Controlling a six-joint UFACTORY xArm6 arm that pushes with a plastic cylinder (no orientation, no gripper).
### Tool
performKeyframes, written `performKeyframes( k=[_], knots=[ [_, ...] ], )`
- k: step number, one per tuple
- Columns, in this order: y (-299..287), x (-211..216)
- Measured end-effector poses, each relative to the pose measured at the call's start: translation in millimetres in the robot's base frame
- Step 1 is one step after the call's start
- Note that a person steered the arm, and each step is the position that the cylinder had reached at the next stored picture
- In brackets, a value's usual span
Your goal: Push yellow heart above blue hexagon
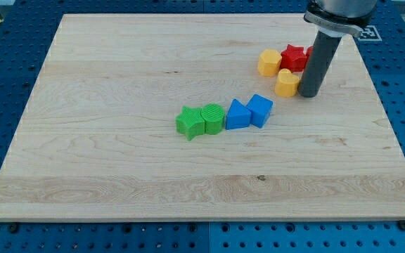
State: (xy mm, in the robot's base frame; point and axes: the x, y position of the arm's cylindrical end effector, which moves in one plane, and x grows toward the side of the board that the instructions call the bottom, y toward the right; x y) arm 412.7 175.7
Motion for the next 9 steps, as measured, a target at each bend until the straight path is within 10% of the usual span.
performKeyframes(
  k=[9],
  knots=[
    [-74, 21]
  ],
)
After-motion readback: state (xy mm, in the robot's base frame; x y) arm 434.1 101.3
